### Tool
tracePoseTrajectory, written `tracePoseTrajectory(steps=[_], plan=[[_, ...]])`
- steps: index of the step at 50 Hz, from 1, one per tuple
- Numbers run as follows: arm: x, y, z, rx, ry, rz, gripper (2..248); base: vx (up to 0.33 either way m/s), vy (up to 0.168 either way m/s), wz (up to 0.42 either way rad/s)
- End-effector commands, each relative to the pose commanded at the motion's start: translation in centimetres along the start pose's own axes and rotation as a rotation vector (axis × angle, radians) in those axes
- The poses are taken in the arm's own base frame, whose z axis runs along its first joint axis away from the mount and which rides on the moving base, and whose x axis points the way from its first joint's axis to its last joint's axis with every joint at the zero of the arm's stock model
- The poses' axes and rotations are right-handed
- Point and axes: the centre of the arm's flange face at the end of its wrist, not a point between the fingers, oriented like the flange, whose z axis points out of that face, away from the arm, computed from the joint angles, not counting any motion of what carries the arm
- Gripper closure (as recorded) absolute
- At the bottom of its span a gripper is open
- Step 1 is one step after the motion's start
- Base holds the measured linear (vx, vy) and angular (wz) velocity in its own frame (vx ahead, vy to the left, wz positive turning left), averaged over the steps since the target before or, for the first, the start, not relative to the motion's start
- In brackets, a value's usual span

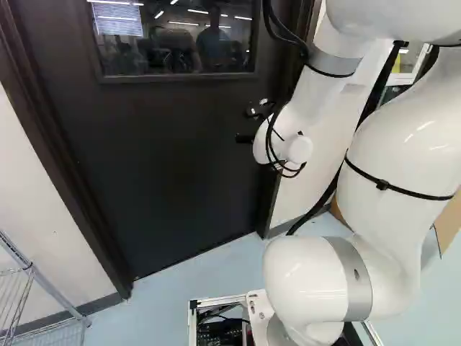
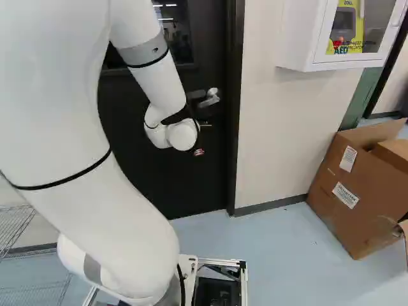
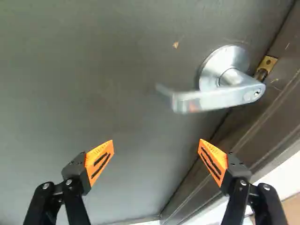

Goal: Open the door and move inside

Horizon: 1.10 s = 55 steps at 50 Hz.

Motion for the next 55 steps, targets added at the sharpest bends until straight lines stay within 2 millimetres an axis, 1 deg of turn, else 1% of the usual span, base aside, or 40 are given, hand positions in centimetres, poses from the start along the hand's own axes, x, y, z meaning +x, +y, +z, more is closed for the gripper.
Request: tracePoseTrajectory(steps=[11,20,36,55], plan=[[-1.0,-0.1,0.4,0.005,-0.024,0.006,3,0.0,0.0,0.0],[-1.2,-0.1,0.6,0.006,-0.029,0.008,3,0.0,0.0,0.0],[-0.9,0.0,1.4,0.008,-0.011,0.007,3,0.0,0.0,0.0],[-0.3,0.5,3.6,0.012,0.006,0.004,3,0.0,0.0,0.0]])
